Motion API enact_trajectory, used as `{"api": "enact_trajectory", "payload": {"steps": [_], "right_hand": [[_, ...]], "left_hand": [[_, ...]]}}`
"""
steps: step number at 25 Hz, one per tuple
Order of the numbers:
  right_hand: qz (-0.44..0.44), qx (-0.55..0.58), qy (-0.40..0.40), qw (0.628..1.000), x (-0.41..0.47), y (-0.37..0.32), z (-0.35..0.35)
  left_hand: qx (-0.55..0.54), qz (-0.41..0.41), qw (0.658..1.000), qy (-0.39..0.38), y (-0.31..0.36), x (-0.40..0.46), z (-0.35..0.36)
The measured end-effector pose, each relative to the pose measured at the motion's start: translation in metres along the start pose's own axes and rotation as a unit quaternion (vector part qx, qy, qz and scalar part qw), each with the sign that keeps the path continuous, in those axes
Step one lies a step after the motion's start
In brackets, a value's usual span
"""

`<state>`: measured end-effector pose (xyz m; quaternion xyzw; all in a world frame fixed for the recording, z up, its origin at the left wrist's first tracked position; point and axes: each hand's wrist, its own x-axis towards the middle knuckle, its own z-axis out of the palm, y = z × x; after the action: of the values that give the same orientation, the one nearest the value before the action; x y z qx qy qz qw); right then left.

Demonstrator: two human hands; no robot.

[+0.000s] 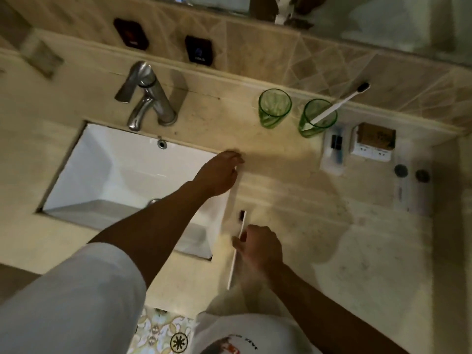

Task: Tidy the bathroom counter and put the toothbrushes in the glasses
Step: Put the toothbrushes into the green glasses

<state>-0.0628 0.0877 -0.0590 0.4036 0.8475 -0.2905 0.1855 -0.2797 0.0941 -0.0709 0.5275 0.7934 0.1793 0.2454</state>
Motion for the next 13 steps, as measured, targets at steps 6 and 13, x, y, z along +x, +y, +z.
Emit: {"api": "enact_trajectory", "payload": {"steps": [6, 13], "right_hand": [[0.070, 0.207, 0.034, 0.975, 0.024, 0.013, -0.047], [0.032, 0.547, 0.216, 0.808, 0.111, -0.013, -0.178]], "left_hand": [[0.061, -0.018, 0.992, 0.113, -0.030, 0.007, -0.026], [0.136, 0.002, 0.989, 0.051, -0.064, 0.094, -0.041]]}}
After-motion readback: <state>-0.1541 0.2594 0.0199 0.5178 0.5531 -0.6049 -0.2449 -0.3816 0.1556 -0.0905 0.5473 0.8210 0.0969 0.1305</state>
